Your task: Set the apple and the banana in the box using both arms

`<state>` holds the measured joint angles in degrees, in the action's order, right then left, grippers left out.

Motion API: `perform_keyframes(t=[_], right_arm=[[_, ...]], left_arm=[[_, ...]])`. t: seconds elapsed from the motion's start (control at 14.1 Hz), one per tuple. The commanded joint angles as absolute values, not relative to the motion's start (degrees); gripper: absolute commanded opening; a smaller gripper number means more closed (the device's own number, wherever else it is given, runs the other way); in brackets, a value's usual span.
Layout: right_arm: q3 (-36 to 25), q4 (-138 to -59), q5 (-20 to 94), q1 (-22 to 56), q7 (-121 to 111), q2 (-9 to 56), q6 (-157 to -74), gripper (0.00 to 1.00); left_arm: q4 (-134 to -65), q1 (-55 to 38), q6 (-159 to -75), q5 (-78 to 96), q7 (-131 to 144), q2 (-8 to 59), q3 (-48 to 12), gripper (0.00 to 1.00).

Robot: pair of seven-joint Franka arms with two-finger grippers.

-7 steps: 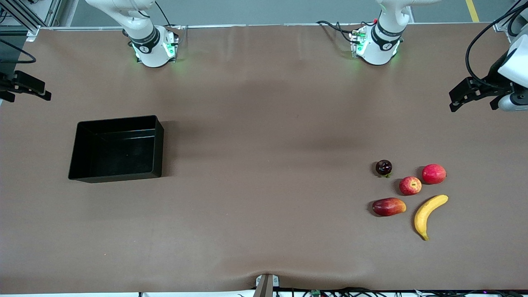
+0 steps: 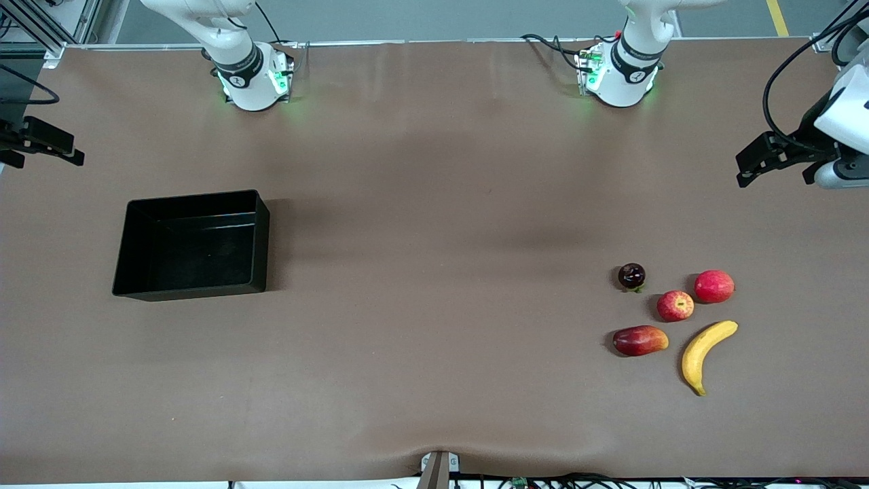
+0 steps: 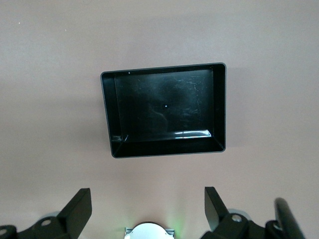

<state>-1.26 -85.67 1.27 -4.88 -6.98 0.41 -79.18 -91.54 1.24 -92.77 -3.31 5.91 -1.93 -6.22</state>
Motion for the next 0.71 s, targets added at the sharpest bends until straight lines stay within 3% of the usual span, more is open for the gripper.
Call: perform_keyframes(t=[0.0,0.64], right_arm=[[-0.4,-84.3,1.1,-6.1,-6.9,1.7,-78.6,1.0],[-0.4,-83.6,-0.5,-9.9,-7.1,10.1,-81.2,1.0]], left_arm=[[-90.7,1.5,-92.7,-4.2,5.4,-0.6,-6.2,1.0],[-91.3,0.9,-97.6,-3.5,6.2,9.7,-6.6,1.0]])
